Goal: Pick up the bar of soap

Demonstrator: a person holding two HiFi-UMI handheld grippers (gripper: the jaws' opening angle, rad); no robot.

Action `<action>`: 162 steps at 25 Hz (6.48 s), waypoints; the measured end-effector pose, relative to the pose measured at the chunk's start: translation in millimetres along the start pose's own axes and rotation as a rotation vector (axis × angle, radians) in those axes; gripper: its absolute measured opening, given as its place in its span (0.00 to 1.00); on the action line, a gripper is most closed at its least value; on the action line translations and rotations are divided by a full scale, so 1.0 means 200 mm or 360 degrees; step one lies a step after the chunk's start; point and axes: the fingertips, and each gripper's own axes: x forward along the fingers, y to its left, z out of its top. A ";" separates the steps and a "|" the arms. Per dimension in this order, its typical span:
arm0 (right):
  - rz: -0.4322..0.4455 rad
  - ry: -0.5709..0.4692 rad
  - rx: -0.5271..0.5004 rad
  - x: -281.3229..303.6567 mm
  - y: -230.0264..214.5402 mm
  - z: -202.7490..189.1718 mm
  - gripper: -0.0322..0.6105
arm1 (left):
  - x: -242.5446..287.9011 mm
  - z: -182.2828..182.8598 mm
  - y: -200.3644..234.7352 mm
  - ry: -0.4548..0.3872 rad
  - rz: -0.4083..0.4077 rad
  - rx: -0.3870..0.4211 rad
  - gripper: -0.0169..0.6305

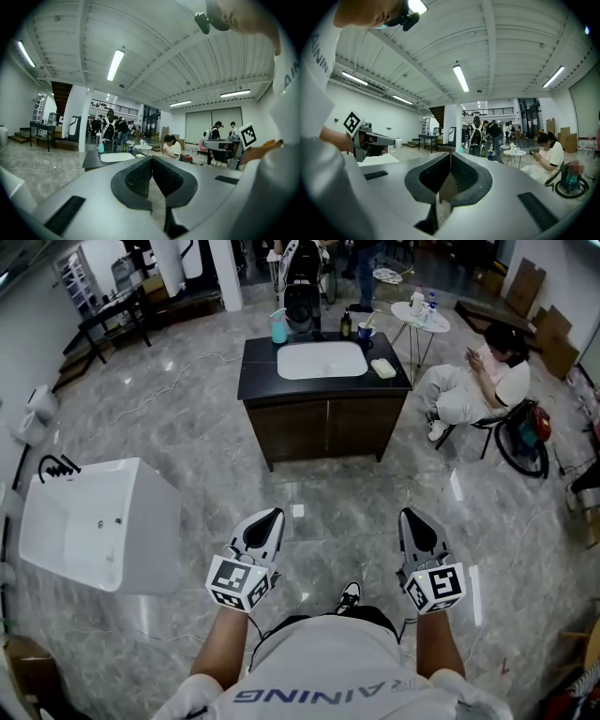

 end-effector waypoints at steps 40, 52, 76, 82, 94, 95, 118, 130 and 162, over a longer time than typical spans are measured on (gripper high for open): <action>-0.0027 0.0161 0.0045 0.83 -1.02 -0.06 0.08 | 1.31 0.17 0.25 0.0021 -0.0036 -0.0011 0.04; -0.0082 0.0228 -0.0010 1.40 -0.92 0.01 0.08 | 1.55 0.21 0.79 0.0033 -0.0120 -0.0041 0.04; -0.0103 0.0245 0.0010 2.17 -0.96 0.01 0.08 | 1.89 0.25 1.38 0.0052 -0.0145 -0.0013 0.04; -0.0058 0.0221 0.0019 2.36 -1.15 0.02 0.08 | 2.10 0.29 1.46 0.0058 -0.0078 -0.0009 0.04; -0.0034 0.0241 0.0080 2.61 -1.79 -0.01 0.08 | 2.75 0.36 1.36 0.0098 -0.0067 -0.0030 0.04; -0.0030 0.0250 0.0079 2.62 -1.84 -0.02 0.08 | 2.81 0.36 1.35 0.0104 -0.0064 -0.0037 0.04; 0.0176 0.1259 -0.0265 3.12 -2.32 -0.90 0.39 | 3.32 0.11 1.44 0.0325 -0.0031 -0.0146 0.04; 0.0291 0.1641 -0.0386 3.21 -2.36 -1.32 0.43 | 3.38 0.01 1.54 0.0389 -0.0007 -0.0195 0.04; 0.0144 0.1416 -0.0068 3.25 -2.37 -1.29 0.44 | 3.41 -0.07 1.56 0.0437 -0.0012 -0.0256 0.04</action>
